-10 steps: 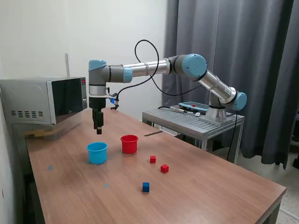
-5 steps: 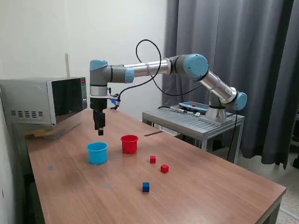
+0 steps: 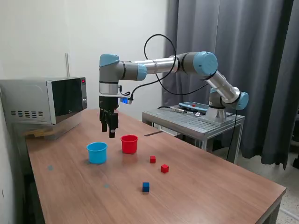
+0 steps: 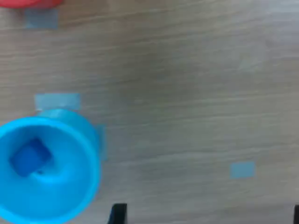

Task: Place red objects in the red bin, and blue objects in the blue bin.

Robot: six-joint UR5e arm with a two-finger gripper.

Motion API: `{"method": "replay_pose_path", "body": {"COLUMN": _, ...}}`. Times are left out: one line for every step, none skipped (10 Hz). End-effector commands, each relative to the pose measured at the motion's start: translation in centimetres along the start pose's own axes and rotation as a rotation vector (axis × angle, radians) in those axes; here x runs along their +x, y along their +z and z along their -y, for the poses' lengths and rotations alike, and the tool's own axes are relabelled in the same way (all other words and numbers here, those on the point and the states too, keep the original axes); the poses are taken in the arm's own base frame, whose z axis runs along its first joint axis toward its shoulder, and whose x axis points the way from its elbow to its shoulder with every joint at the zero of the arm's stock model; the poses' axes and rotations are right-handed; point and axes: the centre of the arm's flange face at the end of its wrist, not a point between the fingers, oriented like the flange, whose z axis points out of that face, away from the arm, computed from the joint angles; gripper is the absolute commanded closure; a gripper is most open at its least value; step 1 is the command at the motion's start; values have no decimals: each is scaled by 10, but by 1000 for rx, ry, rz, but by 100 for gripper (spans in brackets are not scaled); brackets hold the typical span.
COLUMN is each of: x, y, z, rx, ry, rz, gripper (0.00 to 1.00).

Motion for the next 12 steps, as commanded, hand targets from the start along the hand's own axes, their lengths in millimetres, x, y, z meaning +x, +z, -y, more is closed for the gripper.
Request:
{"method": "replay_pose_path", "body": {"x": 55, "y": 1, "z": 16, "rx": 16, "ry": -81, "rz": -4, "gripper": 0}}
{"method": "replay_pose_path", "body": {"x": 74, "y": 0, "z": 23, "rx": 22, "ry": -122, "rz": -6, "gripper": 0}}
{"method": "replay_pose_path", "body": {"x": 86, "y": -4, "z": 28, "rx": 26, "ry": -155, "rz": -6, "gripper": 0}}
{"method": "replay_pose_path", "body": {"x": 108, "y": -8, "z": 37, "rx": 28, "ry": -212, "rz": -8, "gripper": 0}}
{"method": "replay_pose_path", "body": {"x": 127, "y": -4, "z": 44, "rx": 42, "ry": -260, "rz": -9, "gripper": 0}}
{"method": "replay_pose_path", "body": {"x": 141, "y": -2, "z": 52, "rx": 55, "ry": -308, "rz": -11, "gripper": 0}}
{"method": "replay_pose_path", "body": {"x": 148, "y": -2, "z": 55, "rx": 59, "ry": -346, "rz": -11, "gripper": 0}}
{"method": "replay_pose_path", "body": {"x": 151, "y": -9, "z": 57, "rx": 52, "ry": -357, "rz": 6, "gripper": 0}}
{"method": "replay_pose_path", "body": {"x": 155, "y": -20, "z": 64, "rx": 49, "ry": -368, "rz": 17, "gripper": 0}}
{"method": "replay_pose_path", "body": {"x": 158, "y": -28, "z": 74, "rx": 57, "ry": -383, "rz": 43, "gripper": 0}}
{"method": "replay_pose_path", "body": {"x": 176, "y": -29, "z": 92, "rx": 100, "ry": -417, "rz": 79, "gripper": 0}}
{"method": "replay_pose_path", "body": {"x": 186, "y": -36, "z": 111, "rx": 137, "ry": -435, "rz": 87, "gripper": 0}}
